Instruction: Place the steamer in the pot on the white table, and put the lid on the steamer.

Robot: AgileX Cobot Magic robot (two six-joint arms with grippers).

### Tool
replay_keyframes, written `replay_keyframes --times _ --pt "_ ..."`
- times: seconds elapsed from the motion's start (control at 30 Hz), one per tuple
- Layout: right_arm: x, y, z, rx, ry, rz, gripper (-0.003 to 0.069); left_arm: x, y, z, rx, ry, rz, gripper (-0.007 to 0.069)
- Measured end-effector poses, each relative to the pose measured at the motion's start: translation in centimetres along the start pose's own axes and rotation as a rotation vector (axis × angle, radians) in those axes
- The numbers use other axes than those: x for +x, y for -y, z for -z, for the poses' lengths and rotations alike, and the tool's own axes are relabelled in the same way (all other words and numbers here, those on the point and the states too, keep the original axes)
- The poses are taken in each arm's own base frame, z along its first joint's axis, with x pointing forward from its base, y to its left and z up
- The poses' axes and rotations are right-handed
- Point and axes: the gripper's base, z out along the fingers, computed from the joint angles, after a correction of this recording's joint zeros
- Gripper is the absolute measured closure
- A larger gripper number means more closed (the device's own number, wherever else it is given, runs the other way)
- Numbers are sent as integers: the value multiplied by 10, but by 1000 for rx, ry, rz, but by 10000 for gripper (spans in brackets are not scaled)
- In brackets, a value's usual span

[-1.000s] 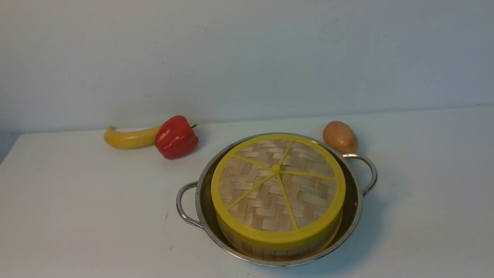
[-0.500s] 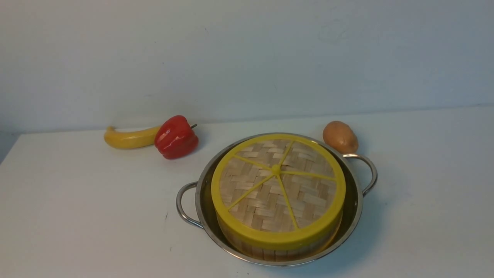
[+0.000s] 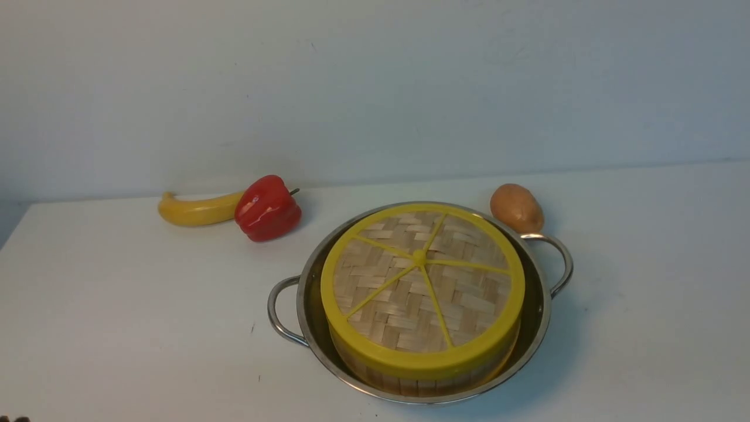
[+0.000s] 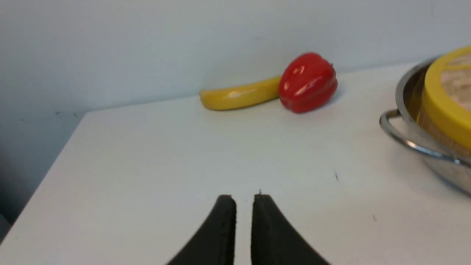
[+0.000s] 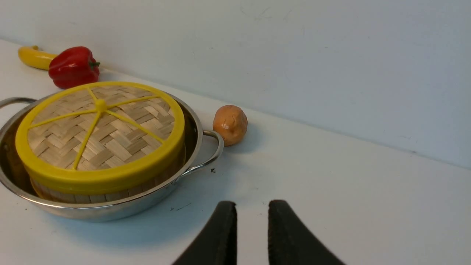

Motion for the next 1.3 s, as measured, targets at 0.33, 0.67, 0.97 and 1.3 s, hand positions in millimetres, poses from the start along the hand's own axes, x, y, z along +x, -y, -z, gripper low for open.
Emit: replay_keyframes --times 0.33,0.67,0.97,1.3 --pt "0 0 0 0 0 0 482 20 4 -7 28 -62 25 551" --pt "0 0 0 0 0 0 451 27 5 -11 24 -26 25 533" --pt "0 1 0 44 -4 -14 429 27 5 -11 24 -26 25 520" --pt "-3 6 -4 376 85 -112 420 27 5 -11 23 -24 25 519"
